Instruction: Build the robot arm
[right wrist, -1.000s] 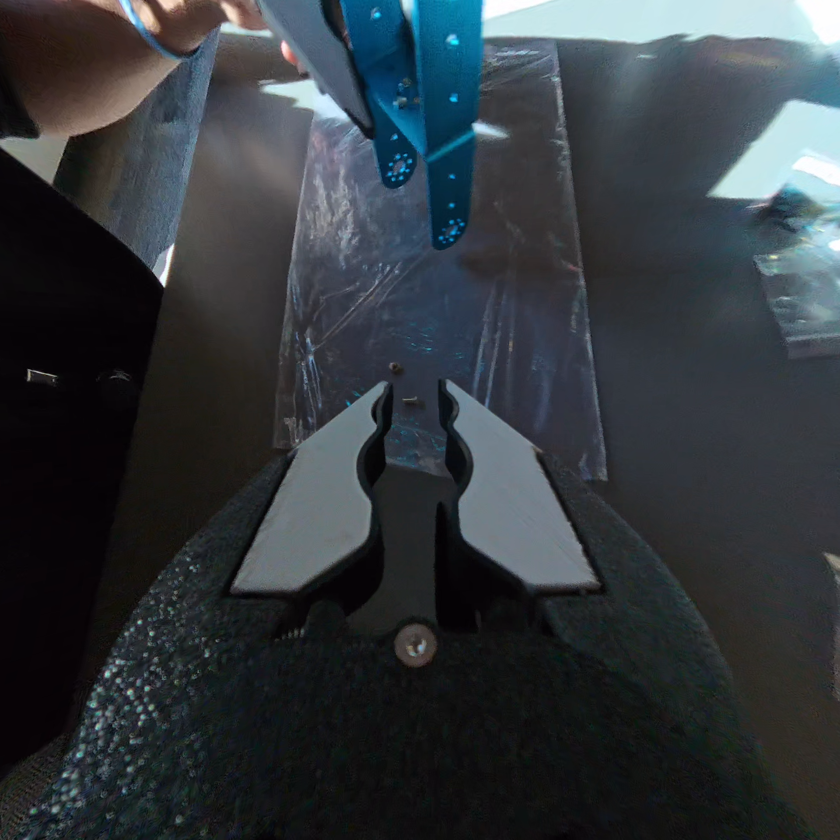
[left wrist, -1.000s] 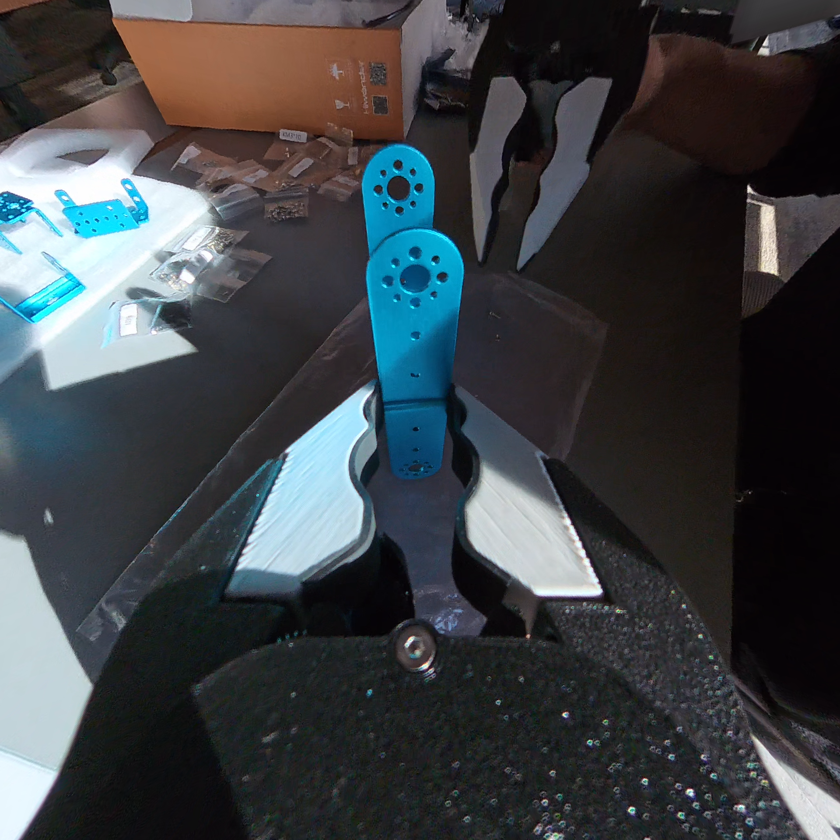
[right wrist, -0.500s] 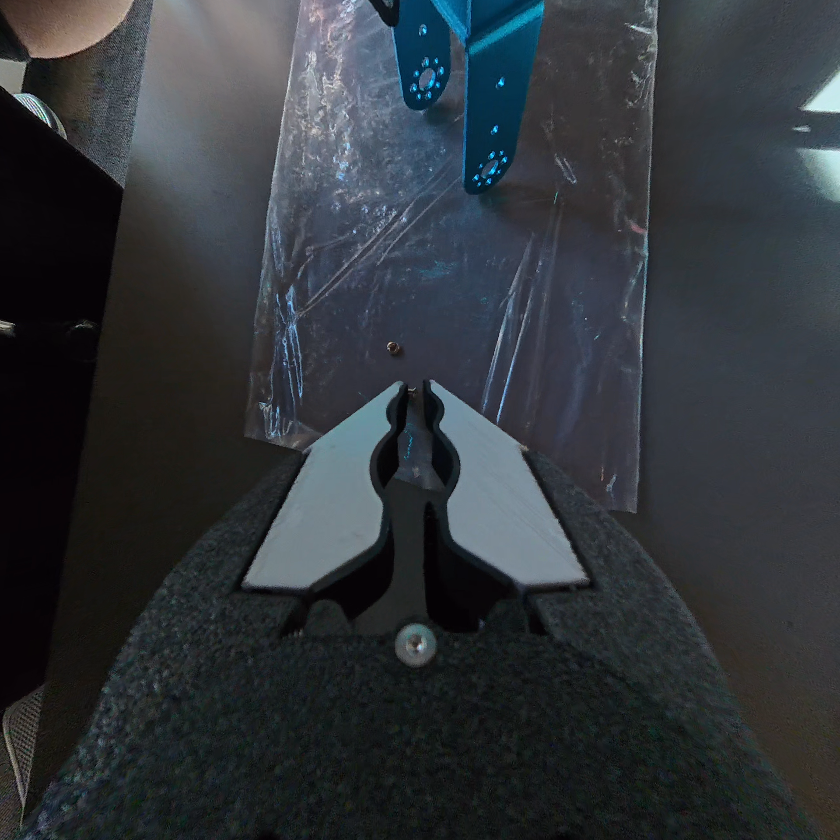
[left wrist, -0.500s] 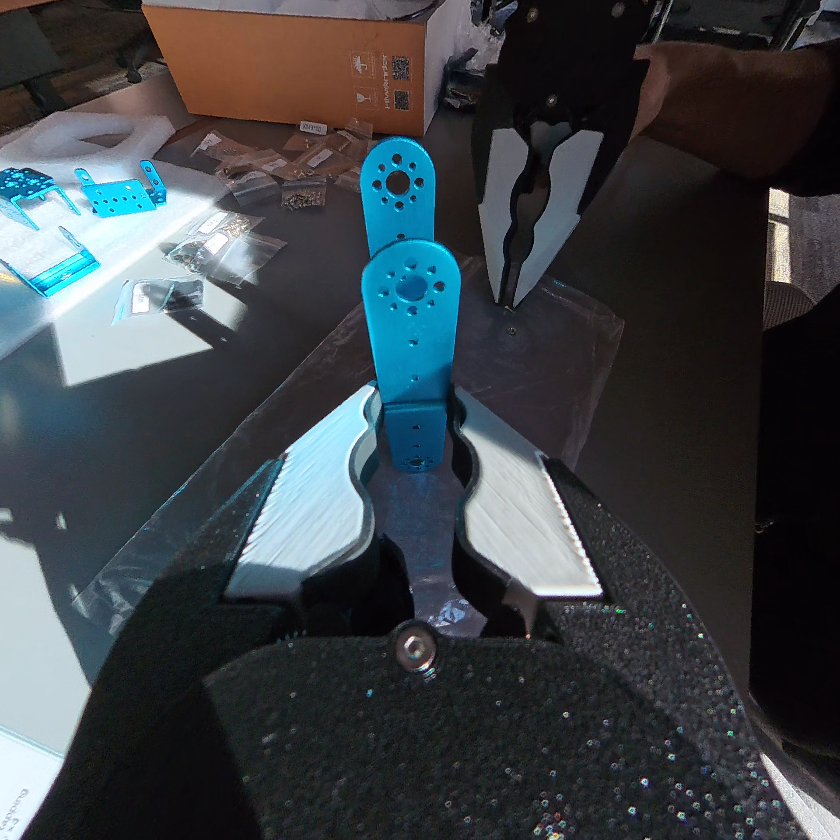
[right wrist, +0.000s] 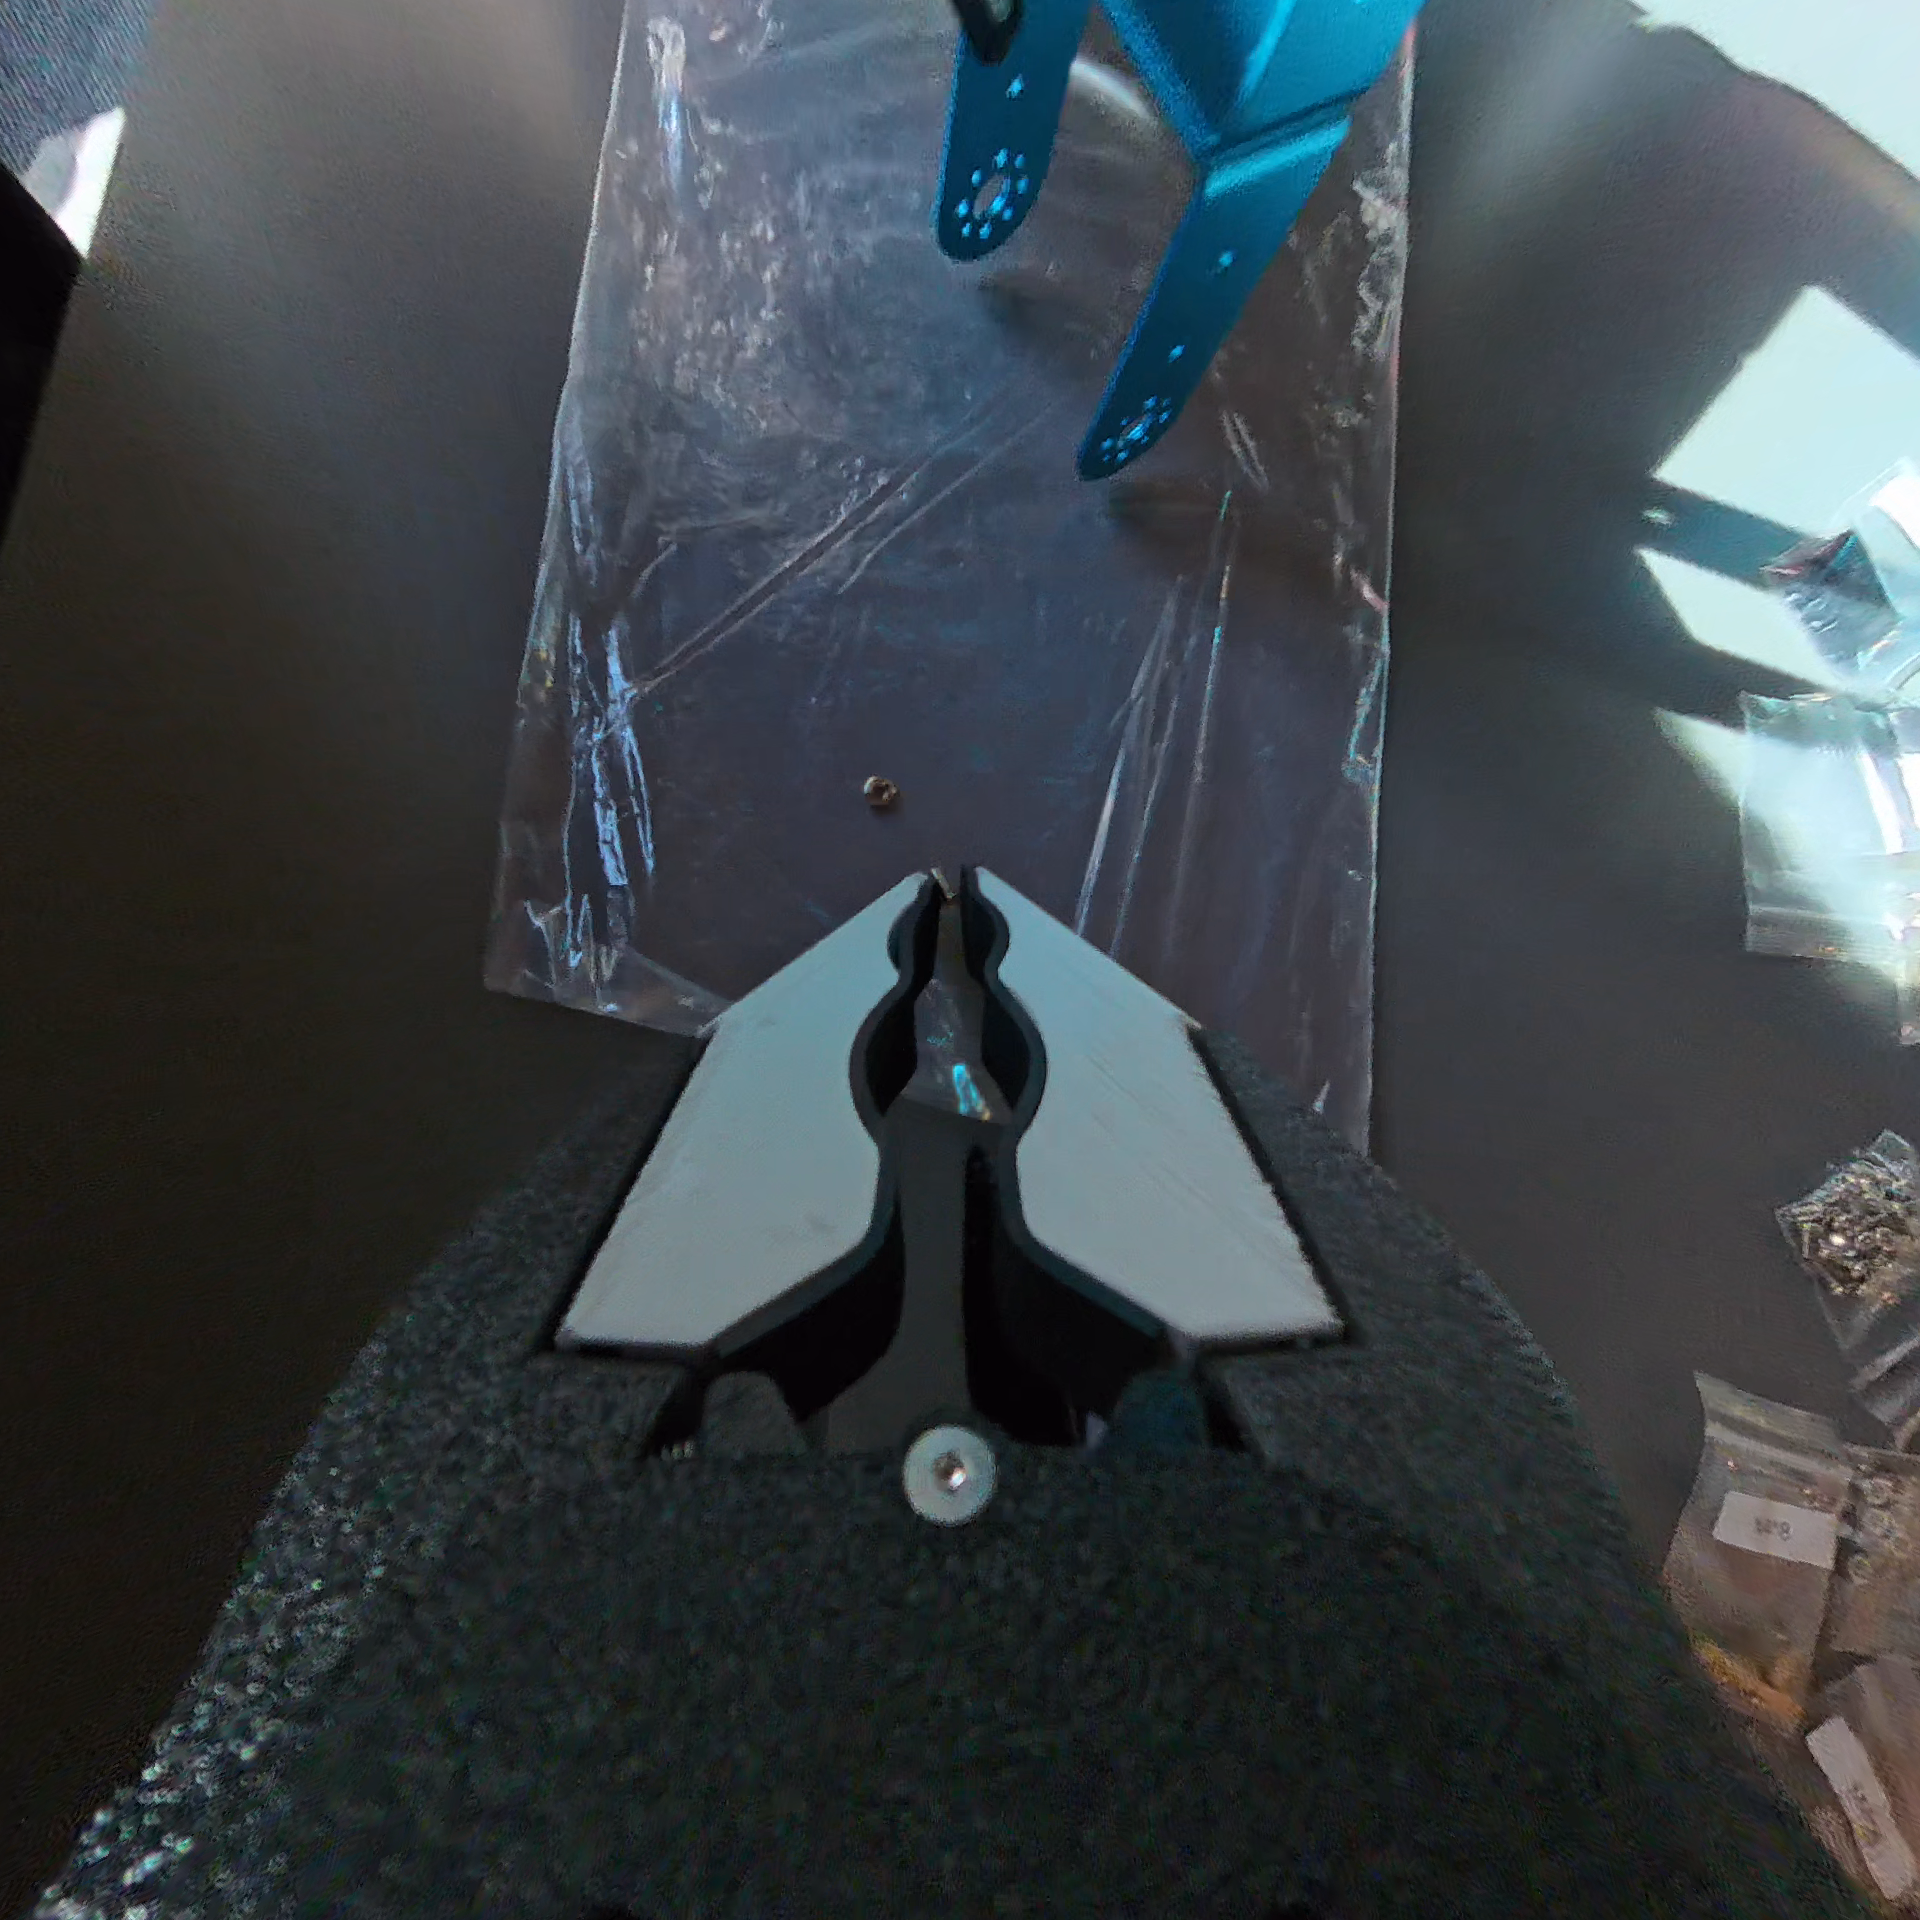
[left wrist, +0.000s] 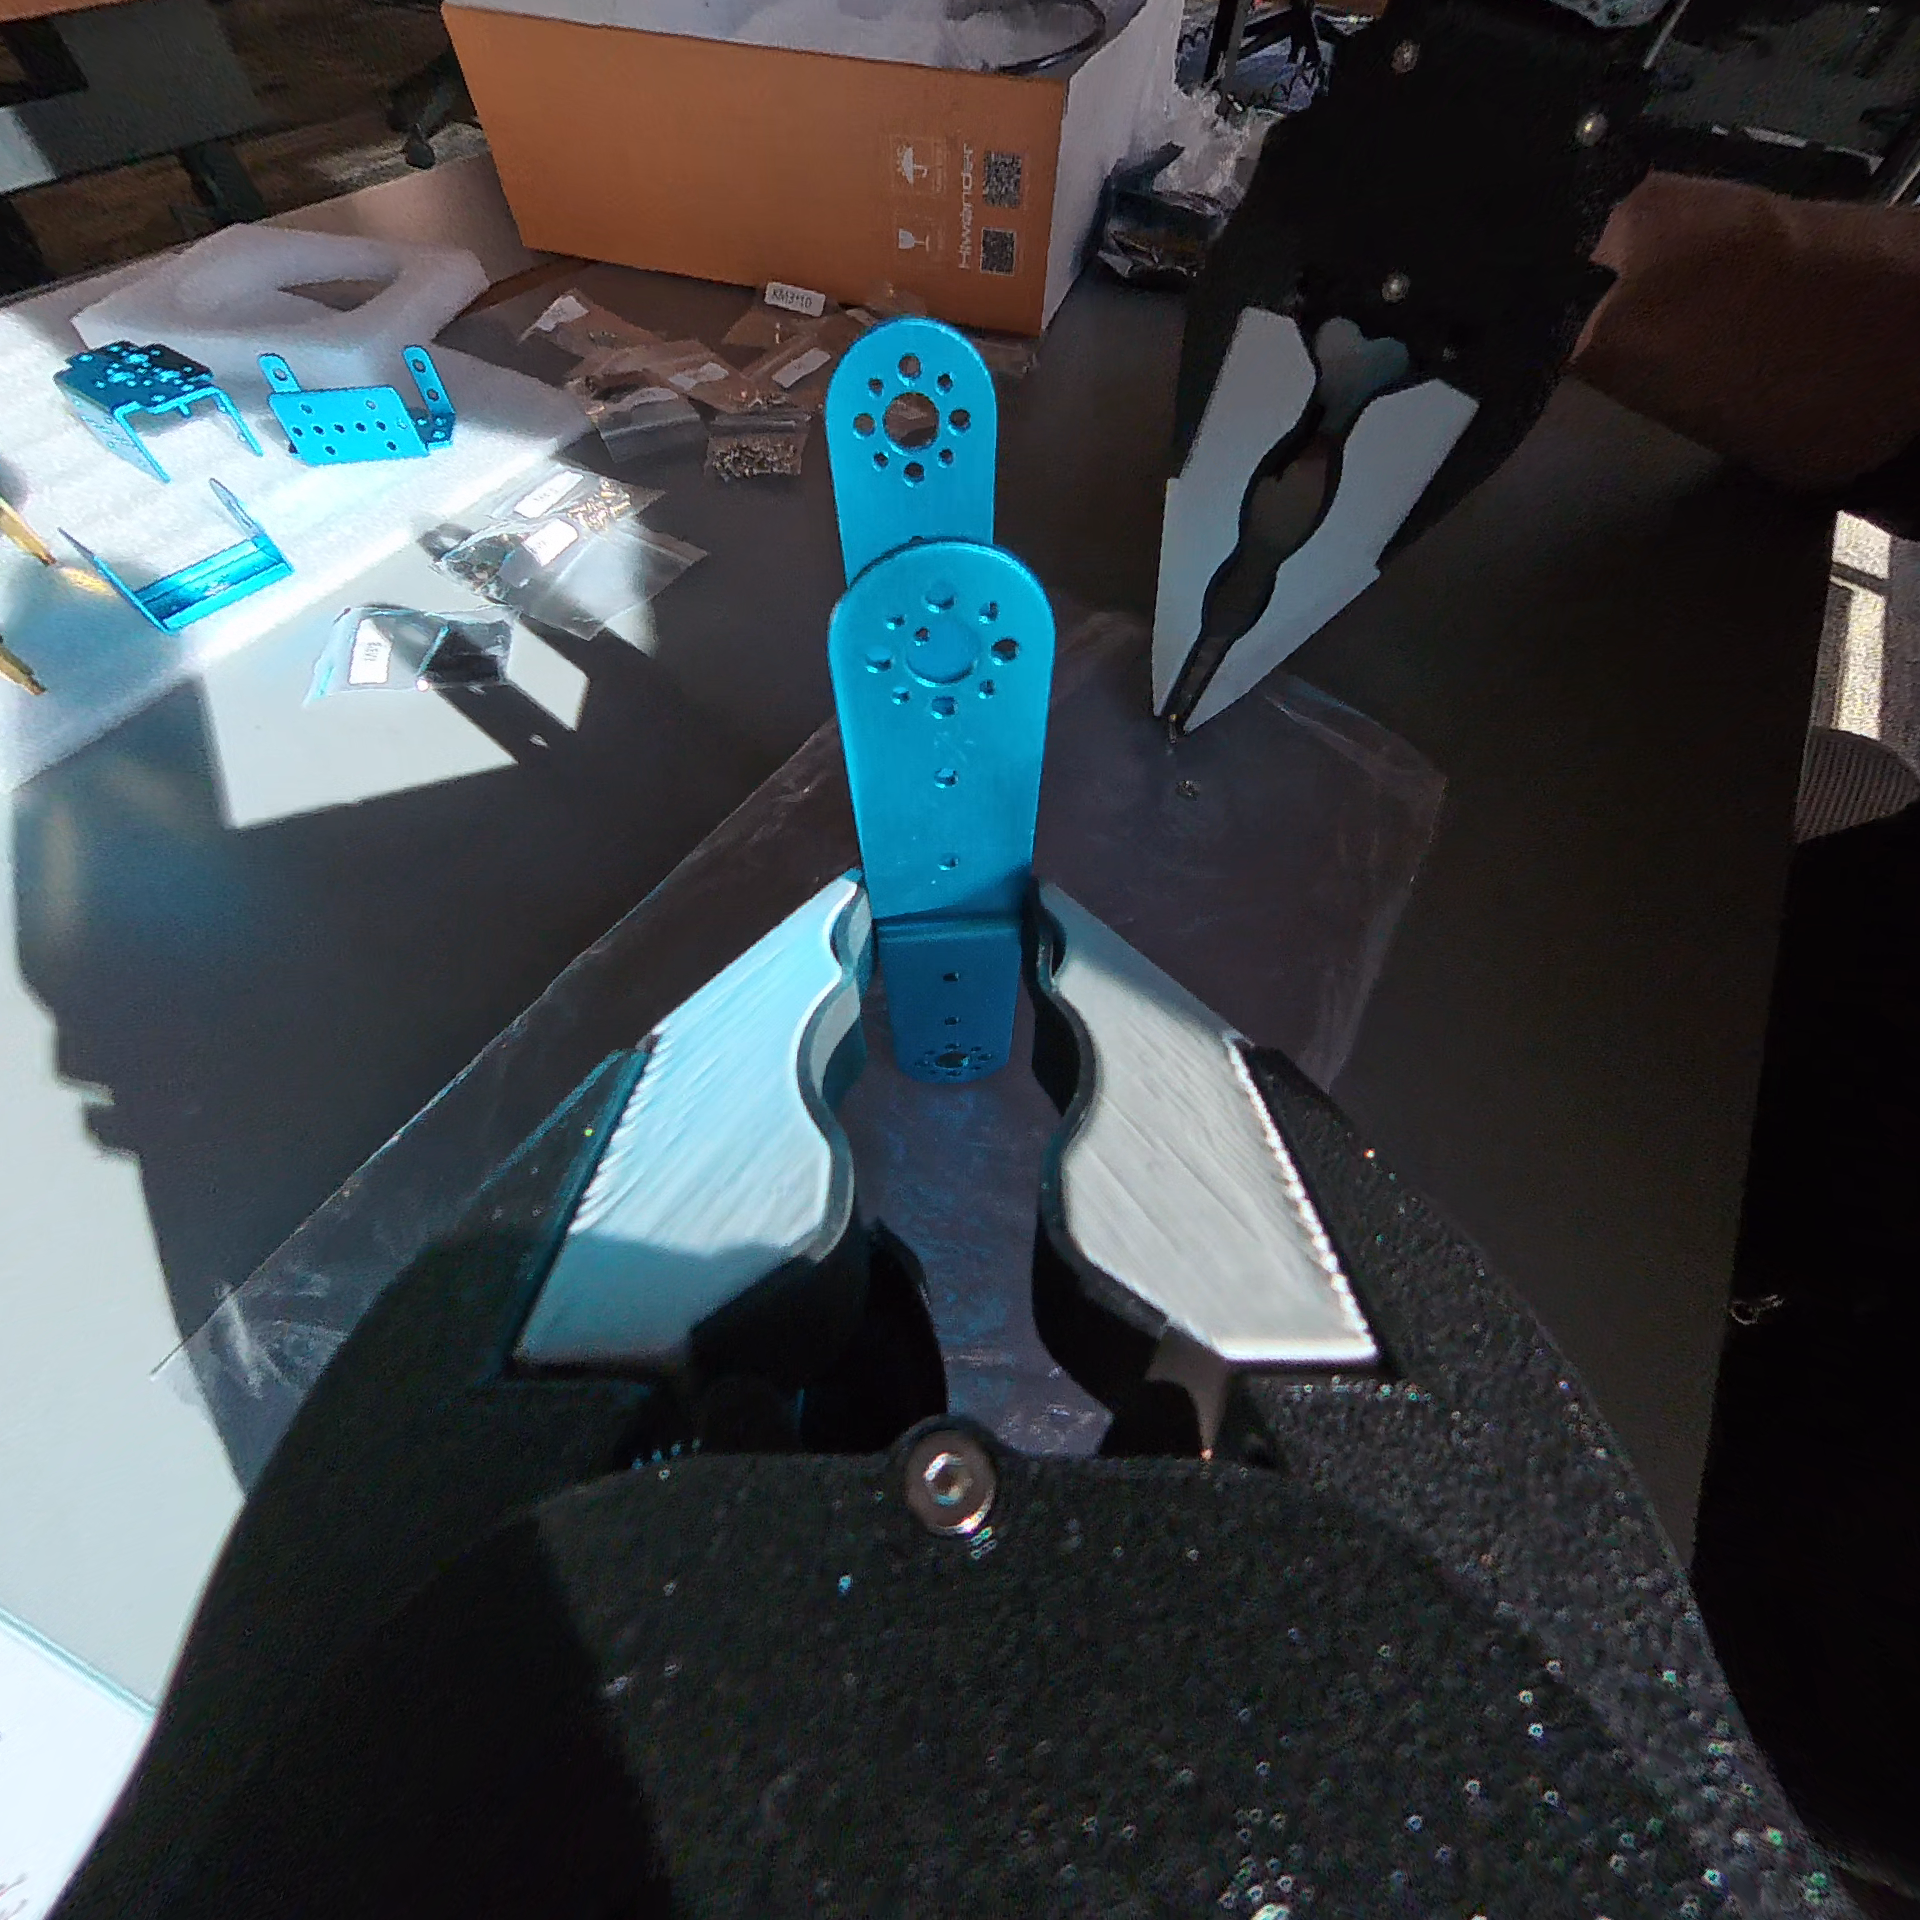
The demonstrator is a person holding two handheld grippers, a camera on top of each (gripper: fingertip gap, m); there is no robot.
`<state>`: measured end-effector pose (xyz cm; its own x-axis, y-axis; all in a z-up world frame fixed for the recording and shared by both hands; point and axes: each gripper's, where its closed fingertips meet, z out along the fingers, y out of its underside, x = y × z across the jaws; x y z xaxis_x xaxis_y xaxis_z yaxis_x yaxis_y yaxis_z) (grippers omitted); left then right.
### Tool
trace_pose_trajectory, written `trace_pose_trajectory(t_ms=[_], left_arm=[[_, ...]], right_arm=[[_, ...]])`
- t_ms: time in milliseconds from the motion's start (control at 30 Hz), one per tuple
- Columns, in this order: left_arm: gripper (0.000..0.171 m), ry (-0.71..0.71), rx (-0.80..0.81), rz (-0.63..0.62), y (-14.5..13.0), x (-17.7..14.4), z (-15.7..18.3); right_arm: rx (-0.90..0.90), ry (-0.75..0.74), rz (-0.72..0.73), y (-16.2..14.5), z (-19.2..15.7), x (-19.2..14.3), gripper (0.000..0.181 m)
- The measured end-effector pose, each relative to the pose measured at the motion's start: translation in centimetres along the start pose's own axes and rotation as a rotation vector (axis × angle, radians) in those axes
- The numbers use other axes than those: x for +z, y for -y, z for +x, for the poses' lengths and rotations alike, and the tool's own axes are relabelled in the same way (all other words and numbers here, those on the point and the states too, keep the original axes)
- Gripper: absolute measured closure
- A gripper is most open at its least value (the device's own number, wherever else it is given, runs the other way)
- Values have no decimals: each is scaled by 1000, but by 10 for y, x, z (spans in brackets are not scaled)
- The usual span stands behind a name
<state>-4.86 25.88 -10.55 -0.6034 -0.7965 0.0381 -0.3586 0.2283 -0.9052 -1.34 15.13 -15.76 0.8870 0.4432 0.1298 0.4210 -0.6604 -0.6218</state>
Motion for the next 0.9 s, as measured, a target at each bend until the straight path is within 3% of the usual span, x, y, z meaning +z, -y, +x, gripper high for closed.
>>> trace_pose_trajectory(t_ms=[200, 367, 900], left_arm=[[145, 11, 17, -4, -2, 1, 2], [145, 9, 19, -4, -2, 1, 3], [144, 9, 41, -13, -3, 1, 5]], right_arm=[[96, 36, 31, 2, -2, -1, 169], [155, 2, 60, 2, 8, -5, 181], [215, 76, 45, 0, 6, 3, 179]])
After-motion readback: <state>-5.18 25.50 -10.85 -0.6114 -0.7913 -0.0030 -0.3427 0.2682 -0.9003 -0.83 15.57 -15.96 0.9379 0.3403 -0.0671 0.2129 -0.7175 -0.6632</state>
